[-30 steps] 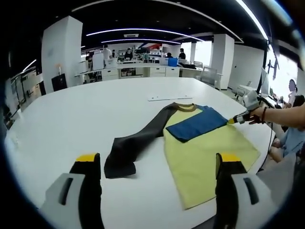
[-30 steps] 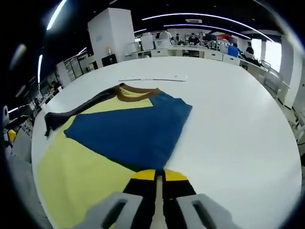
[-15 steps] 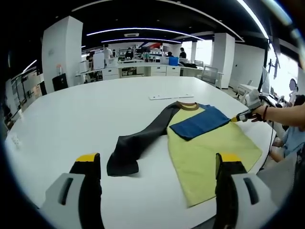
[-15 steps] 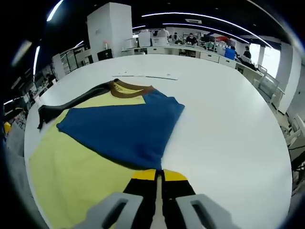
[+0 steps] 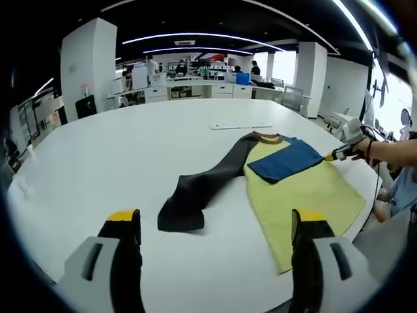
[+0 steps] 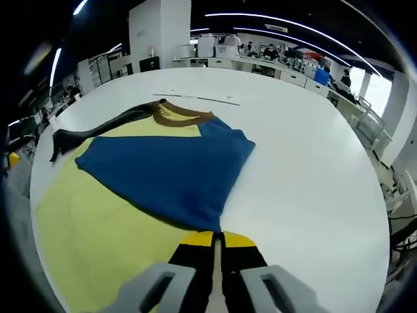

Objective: Fold the garment on the visible template until the final outline fits inside the template.

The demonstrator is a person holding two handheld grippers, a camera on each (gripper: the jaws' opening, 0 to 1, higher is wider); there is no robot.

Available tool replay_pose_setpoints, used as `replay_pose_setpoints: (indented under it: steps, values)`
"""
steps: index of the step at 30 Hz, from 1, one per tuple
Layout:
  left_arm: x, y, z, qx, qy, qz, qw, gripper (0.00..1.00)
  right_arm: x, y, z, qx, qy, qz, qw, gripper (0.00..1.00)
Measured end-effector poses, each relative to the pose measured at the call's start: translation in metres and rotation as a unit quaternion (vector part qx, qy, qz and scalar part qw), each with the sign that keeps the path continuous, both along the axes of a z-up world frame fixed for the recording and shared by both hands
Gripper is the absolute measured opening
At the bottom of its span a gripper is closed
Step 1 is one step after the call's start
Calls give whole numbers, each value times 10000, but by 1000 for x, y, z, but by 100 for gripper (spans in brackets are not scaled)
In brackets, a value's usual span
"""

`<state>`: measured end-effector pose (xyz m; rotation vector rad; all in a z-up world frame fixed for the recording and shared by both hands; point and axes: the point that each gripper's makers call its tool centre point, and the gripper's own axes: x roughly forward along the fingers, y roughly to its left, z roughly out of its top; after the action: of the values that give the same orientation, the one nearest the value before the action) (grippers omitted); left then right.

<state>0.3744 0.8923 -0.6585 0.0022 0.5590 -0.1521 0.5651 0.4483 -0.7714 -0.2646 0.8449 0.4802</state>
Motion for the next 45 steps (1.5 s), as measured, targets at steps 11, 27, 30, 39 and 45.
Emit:
replay_pose_setpoints:
  steps: [11, 27, 30, 39, 45]
  values:
    - [-1, 7, -12, 178, 167, 39, 9997, 89, 8, -15, 0, -89, 24, 31, 10000, 0]
    - [8, 0, -28, 360, 263, -89, 9990, 73, -1, -8, 30, 817, -165, -450, 9955, 54]
    - [13, -4, -34, 503, 229, -179, 9983, 67, -5, -7, 40, 895, -256, -410, 9948, 60]
    - [30, -6, -62, 808, 183, -346, 9960, 53, -29, 4, 64, 1127, -327, -244, 9928, 70]
    - [36, -1, -79, 984, 194, -338, 9944, 41, -44, 10, 81, 972, -508, 69, 9939, 69]
